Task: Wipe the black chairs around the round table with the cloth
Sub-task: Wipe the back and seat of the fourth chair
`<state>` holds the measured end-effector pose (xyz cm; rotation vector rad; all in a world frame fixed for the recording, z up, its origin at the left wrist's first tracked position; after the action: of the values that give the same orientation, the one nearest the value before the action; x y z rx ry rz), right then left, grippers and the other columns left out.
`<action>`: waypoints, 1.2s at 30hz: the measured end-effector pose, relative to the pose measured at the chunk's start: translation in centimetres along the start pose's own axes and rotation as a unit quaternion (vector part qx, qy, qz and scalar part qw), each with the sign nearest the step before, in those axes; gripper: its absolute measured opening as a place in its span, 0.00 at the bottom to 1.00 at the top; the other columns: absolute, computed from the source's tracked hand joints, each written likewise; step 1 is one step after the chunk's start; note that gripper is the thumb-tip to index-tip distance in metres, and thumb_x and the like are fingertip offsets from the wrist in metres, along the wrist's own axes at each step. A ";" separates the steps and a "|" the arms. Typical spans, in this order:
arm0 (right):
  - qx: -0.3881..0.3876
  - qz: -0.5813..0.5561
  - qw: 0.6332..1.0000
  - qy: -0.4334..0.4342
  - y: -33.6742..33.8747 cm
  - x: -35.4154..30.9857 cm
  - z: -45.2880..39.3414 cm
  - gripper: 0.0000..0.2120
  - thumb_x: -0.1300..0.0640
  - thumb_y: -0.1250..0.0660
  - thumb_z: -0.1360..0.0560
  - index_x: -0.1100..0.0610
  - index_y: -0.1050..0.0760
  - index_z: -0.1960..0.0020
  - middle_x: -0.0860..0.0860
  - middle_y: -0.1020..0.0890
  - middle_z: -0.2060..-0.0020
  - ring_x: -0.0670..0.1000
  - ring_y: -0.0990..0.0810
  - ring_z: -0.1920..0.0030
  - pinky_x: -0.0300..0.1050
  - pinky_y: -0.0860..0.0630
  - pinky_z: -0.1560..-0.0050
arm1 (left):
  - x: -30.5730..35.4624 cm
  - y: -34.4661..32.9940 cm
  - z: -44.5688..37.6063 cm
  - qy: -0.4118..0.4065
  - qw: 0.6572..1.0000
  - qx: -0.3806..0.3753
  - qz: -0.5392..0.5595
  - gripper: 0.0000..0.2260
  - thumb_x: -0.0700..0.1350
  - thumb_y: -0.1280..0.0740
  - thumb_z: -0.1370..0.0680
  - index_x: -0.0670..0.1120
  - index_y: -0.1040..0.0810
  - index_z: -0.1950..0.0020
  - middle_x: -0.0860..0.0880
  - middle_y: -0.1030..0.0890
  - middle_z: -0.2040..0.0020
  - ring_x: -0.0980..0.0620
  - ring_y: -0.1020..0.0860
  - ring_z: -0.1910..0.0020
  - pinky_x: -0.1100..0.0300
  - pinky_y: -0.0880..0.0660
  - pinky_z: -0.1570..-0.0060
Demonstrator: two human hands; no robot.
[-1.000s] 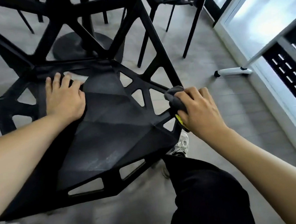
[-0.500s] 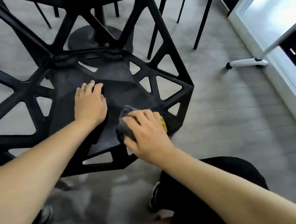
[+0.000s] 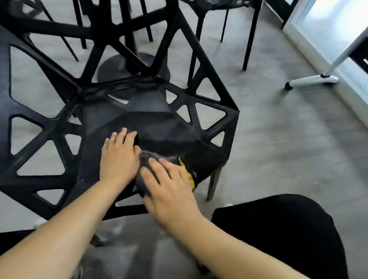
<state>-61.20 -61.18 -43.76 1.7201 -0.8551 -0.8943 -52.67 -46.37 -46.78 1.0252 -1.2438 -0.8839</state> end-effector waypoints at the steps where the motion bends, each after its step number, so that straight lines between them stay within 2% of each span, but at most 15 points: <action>1: -0.014 -0.004 0.999 0.047 0.0 -0.8 0.2 0.28 0.49 0.37 0.30 0.55 0.27 0.31 0.55 0.26 0.31 0.59 0.29 0.34 0.56 0.30 0.36 | -0.1 0.1 0.0 0.000 1.000 -0.004 0.003 0.21 0.45 0.41 0.17 0.46 0.32 0.24 0.42 0.36 0.21 0.39 0.40 0.22 0.44 0.44 0.23; 4: -0.047 0.053 0.979 0.189 0.7 2.5 -1.3 0.27 0.49 0.40 0.27 0.51 0.31 0.29 0.52 0.27 0.30 0.56 0.27 0.35 0.54 0.29 0.38 | 0.0 0.2 0.2 -0.007 1.000 0.006 0.001 0.21 0.44 0.42 0.17 0.47 0.33 0.23 0.43 0.37 0.21 0.40 0.40 0.22 0.45 0.44 0.23; 5: -0.053 0.081 0.975 0.202 0.7 5.1 -2.2 0.26 0.50 0.38 0.28 0.50 0.30 0.30 0.52 0.26 0.30 0.56 0.26 0.35 0.54 0.29 0.40 | -0.1 0.2 0.3 -0.005 1.000 0.010 -0.003 0.21 0.45 0.43 0.17 0.47 0.33 0.23 0.43 0.36 0.21 0.40 0.40 0.22 0.45 0.44 0.23; 6: -0.047 0.098 0.980 0.166 1.1 8.5 -3.4 0.25 0.51 0.35 0.29 0.51 0.28 0.31 0.52 0.25 0.31 0.57 0.25 0.37 0.55 0.28 0.41 | -0.1 0.1 0.3 -0.002 1.000 0.010 -0.005 0.21 0.45 0.43 0.17 0.47 0.33 0.23 0.43 0.36 0.21 0.40 0.40 0.22 0.45 0.44 0.23; 9: -0.015 0.156 0.985 -0.069 3.9 16.3 -5.8 0.23 0.52 0.28 0.30 0.51 0.25 0.35 0.54 0.25 0.33 0.61 0.27 0.38 0.59 0.29 0.42 | 0.2 0.1 0.6 0.005 1.000 0.004 -0.004 0.21 0.45 0.43 0.17 0.47 0.33 0.24 0.44 0.36 0.21 0.40 0.39 0.22 0.46 0.45 0.23; 11: -0.029 0.178 0.981 -0.069 4.4 16.6 -6.4 0.21 0.53 0.28 0.28 0.52 0.25 0.36 0.55 0.24 0.38 0.62 0.26 0.43 0.59 0.28 0.44 | 0.3 0.5 0.4 0.012 1.000 0.015 -0.002 0.19 0.44 0.40 0.19 0.47 0.28 0.28 0.44 0.31 0.25 0.41 0.34 0.26 0.46 0.40 0.25; 14: 0.087 0.060 0.992 -0.070 7.0 16.8 -7.2 0.19 0.58 0.32 0.25 0.54 0.26 0.35 0.55 0.23 0.44 0.60 0.27 0.47 0.55 0.27 0.47 | 1.2 1.1 -0.8 0.049 0.999 0.017 -0.013 0.13 0.47 0.37 0.22 0.47 0.26 0.38 0.46 0.25 0.36 0.41 0.28 0.37 0.46 0.33 0.35; 16: 0.211 -0.064 0.966 -0.137 9.7 18.7 -7.9 0.19 0.60 0.33 0.23 0.53 0.27 0.33 0.52 0.24 0.43 0.56 0.29 0.46 0.48 0.31 0.44 | 2.0 1.1 -1.9 0.067 0.997 0.025 -0.014 0.11 0.49 0.37 0.22 0.47 0.26 0.43 0.46 0.25 0.41 0.40 0.27 0.42 0.45 0.32 0.39; 18: 0.290 -0.117 0.933 -0.177 11.2 20.5 -9.1 0.20 0.58 0.32 0.22 0.50 0.26 0.31 0.49 0.25 0.40 0.51 0.31 0.42 0.42 0.34 0.42 | 3.3 0.7 -3.5 0.020 0.999 0.042 -0.012 0.12 0.50 0.37 0.22 0.47 0.25 0.41 0.46 0.25 0.39 0.41 0.26 0.40 0.46 0.32 0.38; 19: 0.277 -0.125 0.935 -0.182 10.8 21.0 -10.0 0.21 0.56 0.31 0.22 0.47 0.26 0.30 0.48 0.25 0.38 0.51 0.30 0.40 0.42 0.34 0.40 | 4.2 0.4 -4.3 -0.019 0.999 0.041 -0.010 0.14 0.50 0.38 0.21 0.48 0.25 0.37 0.47 0.25 0.36 0.42 0.27 0.37 0.47 0.33 0.36; 21: 0.174 -0.118 0.964 -0.162 8.2 21.3 -11.6 0.26 0.54 0.29 0.23 0.44 0.29 0.26 0.49 0.27 0.35 0.53 0.29 0.37 0.46 0.31 0.39 | 5.7 -0.4 -5.8 -0.070 0.997 0.014 -0.001 0.20 0.52 0.43 0.20 0.51 0.28 0.29 0.47 0.30 0.27 0.43 0.32 0.28 0.48 0.37 0.29; 24: 0.090 -0.097 0.980 -0.147 5.3 22.6 -12.2 0.32 0.58 0.30 0.23 0.42 0.36 0.23 0.51 0.27 0.41 0.54 0.26 0.45 0.44 0.30 0.48 | 6.4 -2.4 -6.6 -0.084 0.996 -0.028 -0.015 0.27 0.59 0.54 0.19 0.57 0.42 0.19 0.48 0.43 0.19 0.44 0.46 0.19 0.47 0.51 0.22; 27: 0.085 -0.076 0.982 -0.151 5.6 22.8 -14.3 0.27 0.53 0.34 0.21 0.44 0.36 0.25 0.49 0.27 0.47 0.53 0.27 0.51 0.46 0.31 0.55 | 6.2 -3.7 -6.0 -0.087 0.996 -0.022 -0.019 0.29 0.61 0.61 0.19 0.57 0.48 0.18 0.49 0.49 0.17 0.47 0.52 0.18 0.47 0.60 0.23; 30: 0.097 -0.040 0.984 -0.141 6.4 21.6 -19.7 0.15 0.50 0.36 0.19 0.53 0.32 0.35 0.52 0.26 0.49 0.58 0.25 0.51 0.49 0.33 0.58 | 6.4 -3.8 -5.9 -0.091 0.996 -0.013 -0.010 0.29 0.61 0.63 0.19 0.57 0.52 0.18 0.50 0.53 0.18 0.48 0.56 0.18 0.48 0.63 0.24; 36: 0.087 -0.045 0.981 -0.165 7.9 18.9 -35.9 0.12 0.50 0.41 0.17 0.58 0.32 0.41 0.56 0.22 0.49 0.60 0.23 0.51 0.49 0.35 0.57 | 6.2 -4.2 -6.0 -0.083 0.995 -0.040 -0.040 0.26 0.59 0.55 0.16 0.54 0.42 0.19 0.47 0.41 0.19 0.45 0.44 0.20 0.45 0.52 0.25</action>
<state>-22.06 -64.01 -30.59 1.7990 -1.1075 -1.2200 -45.88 -52.75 -48.98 0.9587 -1.3022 -1.0893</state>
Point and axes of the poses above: each hand's wrist, its own z-axis away from the middle knuckle, its own y-axis out of the back of the hand, x = y × z, the point moved 5 cm from there along -z, towards the middle knuckle
